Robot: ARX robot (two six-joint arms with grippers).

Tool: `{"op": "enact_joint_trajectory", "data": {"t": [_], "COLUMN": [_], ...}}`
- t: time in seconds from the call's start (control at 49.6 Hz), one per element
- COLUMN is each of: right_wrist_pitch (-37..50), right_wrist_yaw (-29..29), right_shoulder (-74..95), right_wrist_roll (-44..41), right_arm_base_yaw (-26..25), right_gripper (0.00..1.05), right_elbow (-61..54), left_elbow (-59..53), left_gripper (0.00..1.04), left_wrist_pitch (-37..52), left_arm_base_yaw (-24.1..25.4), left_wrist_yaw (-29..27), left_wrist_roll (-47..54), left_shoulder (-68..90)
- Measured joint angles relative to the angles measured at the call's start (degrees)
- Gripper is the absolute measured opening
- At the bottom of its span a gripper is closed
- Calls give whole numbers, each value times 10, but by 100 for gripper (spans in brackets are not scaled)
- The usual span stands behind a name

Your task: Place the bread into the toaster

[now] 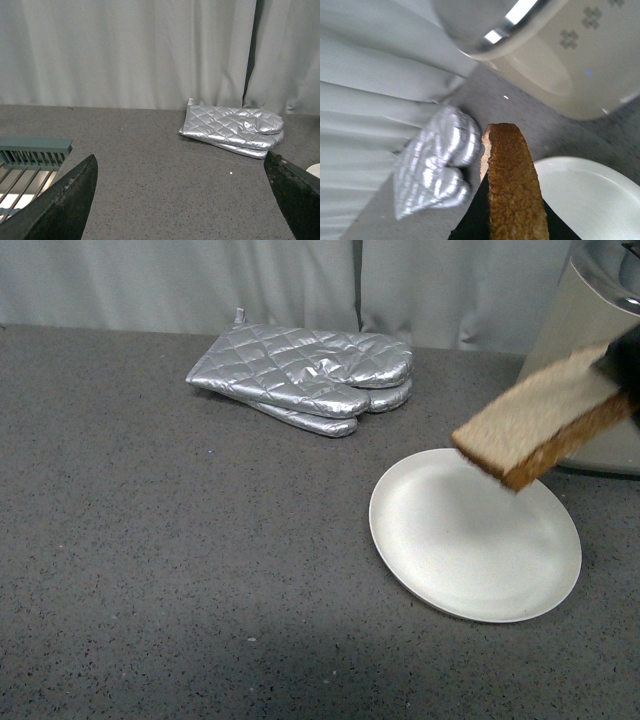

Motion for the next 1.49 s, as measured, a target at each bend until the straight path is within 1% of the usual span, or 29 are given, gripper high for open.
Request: {"op": "enact_joint_trajectory", "data": {"t": [0.081,0.181,0.222,0.342,0.524,0.866,1.007,1.229,1.269,1.491], "right_wrist_pitch": [-48,-78,-88,-103,-104,-108,-111,-143,-155,-164], "right_wrist_yaw": [45,116,133,215,292,328,353,397,398,416], "right_shoulder": [-71,-111,-112,-90,-57,11,27,45,47,60], "right_wrist_roll": [-23,-66,-75,-122,-156,-152,-152,-150,-144,-142], "right_arm_base_yaw": [-7,-43,-54,-103,-130,-151,-152,-151,-151,-147], "right_gripper": [2,2,2,2,2,2,2,2,2,2], "right_elbow": [36,95,112,165,189,222,235,257,263,276], "left_elbow": [0,0,0,0,0,0,0,0,0,0], "left_gripper": [98,98,98,98,98,98,98,98,98,98], "left_wrist_pitch": [0,0,0,0,0,0,0,0,0,0], "left_arm_base_yaw": [0,0,0,0,0,0,0,0,0,0], "left_wrist_yaw": [0,0,0,0,0,0,0,0,0,0], "left_wrist_roll": [0,0,0,0,0,0,0,0,0,0], "left_shoulder": [0,0,0,0,0,0,0,0,0,0]}}
